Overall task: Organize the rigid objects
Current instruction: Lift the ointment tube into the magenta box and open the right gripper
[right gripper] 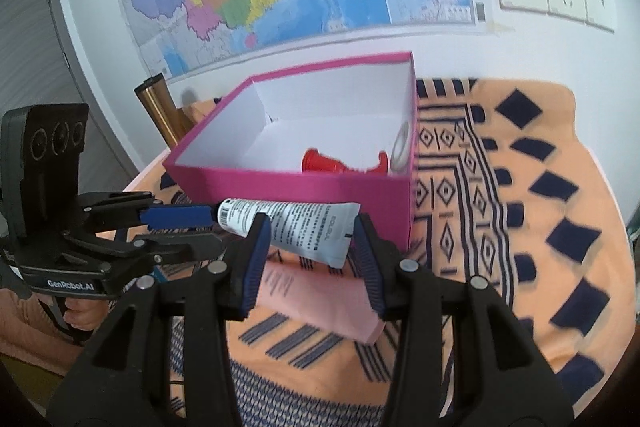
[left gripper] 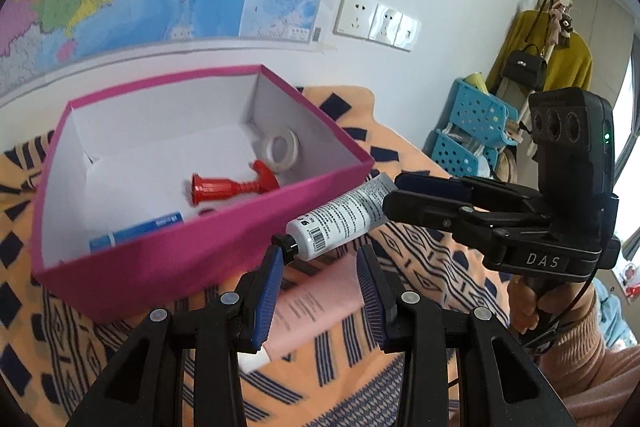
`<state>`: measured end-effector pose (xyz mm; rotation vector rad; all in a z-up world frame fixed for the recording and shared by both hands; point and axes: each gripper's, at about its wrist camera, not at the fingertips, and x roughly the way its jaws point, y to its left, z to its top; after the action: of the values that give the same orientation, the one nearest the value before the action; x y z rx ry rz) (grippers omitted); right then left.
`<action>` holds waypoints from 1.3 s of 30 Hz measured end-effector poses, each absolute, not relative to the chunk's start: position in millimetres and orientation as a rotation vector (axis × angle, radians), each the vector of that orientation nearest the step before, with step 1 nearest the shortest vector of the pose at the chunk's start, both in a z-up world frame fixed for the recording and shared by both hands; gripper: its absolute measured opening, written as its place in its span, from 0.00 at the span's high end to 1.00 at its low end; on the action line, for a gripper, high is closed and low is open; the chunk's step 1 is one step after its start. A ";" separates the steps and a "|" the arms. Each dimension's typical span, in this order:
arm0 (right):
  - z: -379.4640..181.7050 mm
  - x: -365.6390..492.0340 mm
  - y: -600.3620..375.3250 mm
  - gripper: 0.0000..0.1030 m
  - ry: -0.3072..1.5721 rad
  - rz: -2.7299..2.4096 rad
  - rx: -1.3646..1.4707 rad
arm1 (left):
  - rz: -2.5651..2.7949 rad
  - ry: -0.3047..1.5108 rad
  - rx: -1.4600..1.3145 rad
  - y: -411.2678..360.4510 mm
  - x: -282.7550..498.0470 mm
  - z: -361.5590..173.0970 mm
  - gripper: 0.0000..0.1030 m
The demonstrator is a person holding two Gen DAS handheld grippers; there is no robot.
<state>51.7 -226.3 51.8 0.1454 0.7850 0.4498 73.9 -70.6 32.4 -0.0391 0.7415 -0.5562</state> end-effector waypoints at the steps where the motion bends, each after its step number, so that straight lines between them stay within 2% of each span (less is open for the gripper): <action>1: 54.4 53.8 -225.5 0.55 0.777 0.451 0.141 | -0.553 0.733 -0.037 -70.0 76.1 35.5 0.64; 11: 66.4 85.8 -225.7 0.55 0.739 0.451 0.127 | -0.506 0.691 0.000 -72.4 97.5 51.1 0.64; 39: 37.6 131.6 -217.7 0.55 0.833 0.402 0.095 | -0.483 0.791 -0.037 -70.3 148.7 31.0 0.64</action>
<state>131.6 -217.7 37.6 0.0949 0.8327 0.4018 148.7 -70.3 31.0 -0.0374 0.7909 -0.4829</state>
